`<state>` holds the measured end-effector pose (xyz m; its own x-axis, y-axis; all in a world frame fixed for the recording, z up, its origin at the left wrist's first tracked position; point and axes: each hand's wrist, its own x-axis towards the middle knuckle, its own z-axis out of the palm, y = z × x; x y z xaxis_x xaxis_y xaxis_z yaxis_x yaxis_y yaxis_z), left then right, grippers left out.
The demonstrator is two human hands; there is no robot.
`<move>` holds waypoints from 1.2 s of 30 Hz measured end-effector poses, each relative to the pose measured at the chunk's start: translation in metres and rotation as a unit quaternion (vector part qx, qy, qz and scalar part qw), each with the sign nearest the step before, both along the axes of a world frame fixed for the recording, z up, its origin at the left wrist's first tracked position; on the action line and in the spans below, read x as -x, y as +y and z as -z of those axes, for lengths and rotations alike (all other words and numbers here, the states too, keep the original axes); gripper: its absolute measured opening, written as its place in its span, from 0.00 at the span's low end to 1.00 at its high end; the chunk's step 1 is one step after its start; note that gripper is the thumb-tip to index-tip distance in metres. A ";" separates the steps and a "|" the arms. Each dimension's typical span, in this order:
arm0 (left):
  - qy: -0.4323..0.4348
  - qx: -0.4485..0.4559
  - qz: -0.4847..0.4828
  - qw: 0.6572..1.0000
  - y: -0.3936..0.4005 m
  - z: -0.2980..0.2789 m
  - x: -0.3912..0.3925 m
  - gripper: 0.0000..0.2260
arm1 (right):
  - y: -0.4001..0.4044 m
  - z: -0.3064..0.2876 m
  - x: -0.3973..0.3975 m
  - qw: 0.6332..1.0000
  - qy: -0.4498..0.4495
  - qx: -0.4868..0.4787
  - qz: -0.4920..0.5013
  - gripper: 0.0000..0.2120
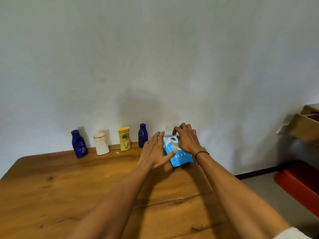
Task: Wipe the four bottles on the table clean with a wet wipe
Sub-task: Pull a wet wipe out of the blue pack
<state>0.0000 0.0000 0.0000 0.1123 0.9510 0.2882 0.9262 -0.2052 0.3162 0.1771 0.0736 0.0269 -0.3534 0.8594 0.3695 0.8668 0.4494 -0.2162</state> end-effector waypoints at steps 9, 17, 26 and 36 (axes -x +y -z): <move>-0.030 0.102 -0.022 0.994 0.038 0.058 -0.034 0.48 | 0.029 0.059 -0.015 0.992 -0.014 0.112 0.060 0.09; -0.027 0.130 -0.017 0.991 0.062 0.082 -0.044 0.51 | 0.047 0.071 -0.001 0.990 -0.037 0.106 0.087 0.17; -0.018 0.145 -0.023 0.989 0.070 0.103 -0.043 0.50 | 0.054 0.082 0.009 0.990 -0.095 0.071 0.076 0.25; -0.009 0.158 -0.042 0.986 0.072 0.107 -0.043 0.52 | 0.082 0.066 -0.002 0.949 0.286 0.099 0.086 0.07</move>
